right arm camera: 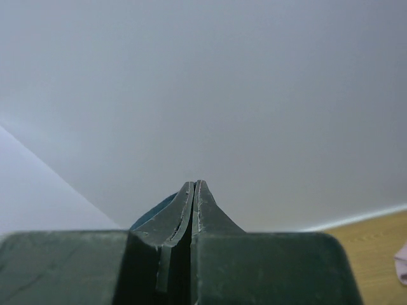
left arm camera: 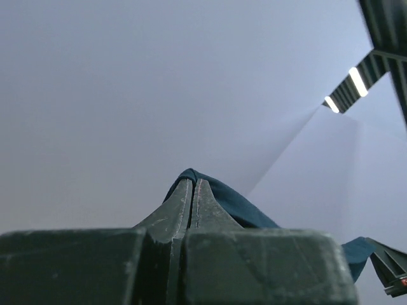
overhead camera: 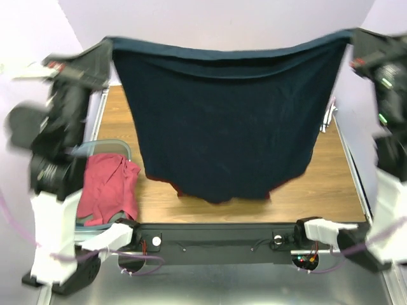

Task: Fold and stack the tank tops
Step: Flatten the tank top out

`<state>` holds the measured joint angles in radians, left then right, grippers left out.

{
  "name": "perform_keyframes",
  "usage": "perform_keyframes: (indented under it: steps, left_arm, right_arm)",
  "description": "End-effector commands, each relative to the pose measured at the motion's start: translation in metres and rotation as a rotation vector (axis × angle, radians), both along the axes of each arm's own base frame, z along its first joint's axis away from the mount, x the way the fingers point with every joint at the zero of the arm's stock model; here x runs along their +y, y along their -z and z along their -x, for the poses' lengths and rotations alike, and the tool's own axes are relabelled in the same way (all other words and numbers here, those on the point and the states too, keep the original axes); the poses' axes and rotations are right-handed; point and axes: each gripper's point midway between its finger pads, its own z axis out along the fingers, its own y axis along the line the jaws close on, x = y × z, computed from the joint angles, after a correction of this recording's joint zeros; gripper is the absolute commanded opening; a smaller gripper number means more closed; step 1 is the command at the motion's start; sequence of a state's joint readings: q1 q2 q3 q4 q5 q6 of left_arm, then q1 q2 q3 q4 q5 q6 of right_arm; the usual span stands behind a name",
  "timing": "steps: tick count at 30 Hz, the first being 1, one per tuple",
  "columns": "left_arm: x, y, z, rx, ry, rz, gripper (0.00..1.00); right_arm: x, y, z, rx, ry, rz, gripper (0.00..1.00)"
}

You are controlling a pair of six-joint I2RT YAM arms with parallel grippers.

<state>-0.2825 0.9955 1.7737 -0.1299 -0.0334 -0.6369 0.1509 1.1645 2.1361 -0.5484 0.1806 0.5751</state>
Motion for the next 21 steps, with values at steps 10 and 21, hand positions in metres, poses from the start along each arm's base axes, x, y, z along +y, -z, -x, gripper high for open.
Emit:
perform_keyframes:
  steps: [10,21]
  left_arm:
    - [-0.033,0.043,-0.262,0.087,0.062,-0.077,0.0]
    - [-0.017,-0.064,-0.178,-0.333,0.113,-0.18,0.0]
  right_arm:
    - [0.055,0.106,-0.274,0.228,-0.111,0.064,0.0]
    - [0.039,0.003,-0.239,-0.137,-0.126,0.024,0.01]
